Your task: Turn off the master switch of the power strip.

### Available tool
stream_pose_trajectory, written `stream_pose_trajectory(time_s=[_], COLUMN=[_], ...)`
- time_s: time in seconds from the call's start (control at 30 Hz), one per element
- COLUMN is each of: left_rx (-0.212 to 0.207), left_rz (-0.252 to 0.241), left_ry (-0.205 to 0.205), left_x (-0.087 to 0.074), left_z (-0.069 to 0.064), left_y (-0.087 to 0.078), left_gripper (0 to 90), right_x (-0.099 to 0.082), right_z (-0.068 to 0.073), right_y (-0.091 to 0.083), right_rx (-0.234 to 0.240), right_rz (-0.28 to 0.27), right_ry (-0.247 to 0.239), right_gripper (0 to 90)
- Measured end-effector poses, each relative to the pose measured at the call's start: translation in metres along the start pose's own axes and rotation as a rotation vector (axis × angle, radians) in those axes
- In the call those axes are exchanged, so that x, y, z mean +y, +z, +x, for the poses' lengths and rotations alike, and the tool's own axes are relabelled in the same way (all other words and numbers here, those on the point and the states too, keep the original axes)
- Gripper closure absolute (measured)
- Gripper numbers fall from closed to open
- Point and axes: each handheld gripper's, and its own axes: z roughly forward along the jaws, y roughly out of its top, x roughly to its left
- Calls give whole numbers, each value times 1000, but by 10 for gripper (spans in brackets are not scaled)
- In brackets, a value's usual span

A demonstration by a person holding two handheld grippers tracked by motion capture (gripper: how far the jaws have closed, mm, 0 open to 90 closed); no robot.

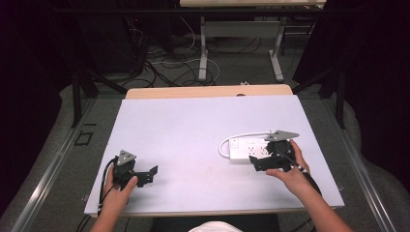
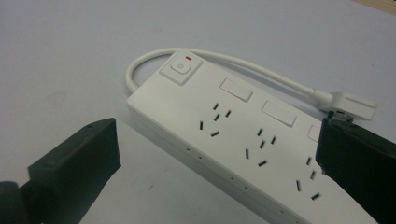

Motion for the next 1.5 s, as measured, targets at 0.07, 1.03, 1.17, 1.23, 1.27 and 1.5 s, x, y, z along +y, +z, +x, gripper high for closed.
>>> stream_pose_trajectory(time_s=[0.07, 1.03, 1.17, 1.23, 1.27, 1.5], left_rx=[0, -3, -4, -3, -3, -1], left_rz=[-1, -4, -9, -5, -4, -8], left_ry=[0, 7, -2, 5, 7, 2], left_x=[0, -1, -1, -1, -1, -1], left_z=[0, -1, -1, -1, -1, -1], left_y=[0, 0, 0, 0, 0, 0], left_gripper=[3, 3, 3, 3, 3, 3], right_x=[-5, -82, -90, -93, -95, -104], right_z=[-3, -43, -46, -47, -48, -54], right_y=[-4, -26, -26, -25, -24, -22], right_rx=[-3, -119, -126, -136, -137, -178], right_rz=[-3, -39, -38, -31, -28, -11], right_ry=[9, 178, 192, 189, 191, 178], right_gripper=[0, 0, 0, 0, 0, 0])
